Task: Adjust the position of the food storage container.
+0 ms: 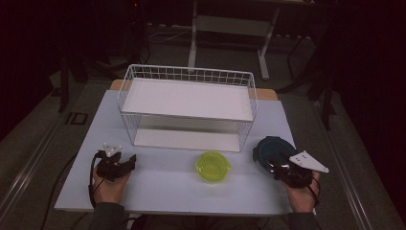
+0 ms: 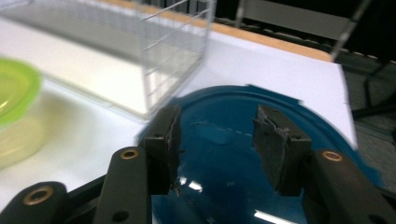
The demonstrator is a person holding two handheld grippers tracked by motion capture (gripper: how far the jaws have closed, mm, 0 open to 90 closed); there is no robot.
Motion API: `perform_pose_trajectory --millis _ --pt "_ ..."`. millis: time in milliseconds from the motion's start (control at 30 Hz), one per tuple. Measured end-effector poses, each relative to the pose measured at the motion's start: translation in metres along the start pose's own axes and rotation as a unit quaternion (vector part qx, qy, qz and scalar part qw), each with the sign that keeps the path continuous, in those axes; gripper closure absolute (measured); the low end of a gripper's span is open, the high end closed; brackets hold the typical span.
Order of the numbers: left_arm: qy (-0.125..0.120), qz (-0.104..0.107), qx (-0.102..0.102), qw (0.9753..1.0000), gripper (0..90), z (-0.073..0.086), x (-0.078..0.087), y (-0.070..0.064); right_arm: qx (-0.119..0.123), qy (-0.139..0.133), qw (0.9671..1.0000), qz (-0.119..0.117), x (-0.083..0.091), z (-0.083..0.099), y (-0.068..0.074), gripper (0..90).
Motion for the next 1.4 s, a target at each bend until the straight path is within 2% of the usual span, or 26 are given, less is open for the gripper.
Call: perform_pose_trajectory --millis 67,133,233,333,467,500,533,567,633,667,700,733,800,967,1400 --pt "-0.005 0.006 -0.001 1.0 41.0 -0.002 0.001 -0.003 0.007 0.001 1.0 -0.005 0.0 0.0 0.005 52.0" --pt "-0.013 0.008 -0.009 0.9998 39.6 -0.004 0.004 -0.006 0.025 0.006 0.9996 -0.012 -0.001 0.001 0.016 54.5" --pt "-0.019 0.011 -0.017 0.9996 40.8 -0.005 0.008 -0.008 0.026 0.01 0.9994 -0.02 -0.002 0.0 0.027 57.3" --pt "-0.034 0.02 -0.022 0.999 41.7 -0.008 0.013 -0.011 0.022 0.012 0.9993 -0.029 -0.002 -0.001 0.036 59.3" --pt "-0.041 0.027 -0.024 0.9985 42.2 -0.009 0.016 -0.014 0.029 0.023 0.9989 -0.03 -0.004 0.001 0.049 68.4" --pt "-0.041 0.026 -0.025 0.9985 41.3 -0.008 0.017 -0.015 0.028 0.027 0.9985 -0.038 -0.005 0.002 0.053 72.9" --pt "-0.041 0.026 -0.025 0.9985 41.2 -0.008 0.017 -0.015 0.028 0.027 0.9985 -0.038 -0.005 0.002 0.053 72.9" --pt "-0.039 0.025 -0.031 0.9984 41.2 -0.008 0.018 -0.015 0.028 0.035 0.9977 -0.051 -0.006 0.004 0.062 79.3" --pt "-0.04 0.025 -0.032 0.9984 41.3 -0.009 0.019 -0.015 0.031 0.038 0.9973 -0.054 -0.006 0.004 0.065 81.1" --pt "-0.042 0.025 -0.035 0.9982 41.3 -0.009 0.02 -0.015 0.035 0.04 0.9969 -0.057 -0.007 0.005 0.069 83.1" --pt "-0.042 0.026 -0.036 0.9981 42.0 -0.009 0.021 -0.016 0.046 0.047 0.9956 -0.067 -0.008 0.005 0.079 87.8" --pt "-0.042 0.028 -0.037 0.9981 42.0 -0.009 0.021 -0.016 0.049 0.047 0.9953 -0.069 -0.008 0.005 0.081 88.8" --pt "-0.043 0.028 -0.04 0.9979 42.2 -0.009 0.021 -0.017 0.054 0.049 0.994 -0.082 -0.009 0.004 0.091 89.7" --pt "-0.042 0.026 -0.044 0.9978 42.2 -0.009 0.022 -0.017 0.062 0.052 0.9922 -0.095 -0.011 0.002 0.104 89.9" --pt "-0.053 0.021 -0.03 0.9979 42.1 -0.01 0.027 -0.012 0.065 0.088 0.9876 -0.113 -0.03 0.015 0.127 90.0"
Point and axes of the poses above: each handheld gripper's, and its own axes: x roughly backward along the jaws, z roughly out of its underside, y roughly to its left, the point moved 10 cm from there along -x, roughly forward along the jaws, and after that the axes turned 12 degrees about z, right-handed, at the moved point
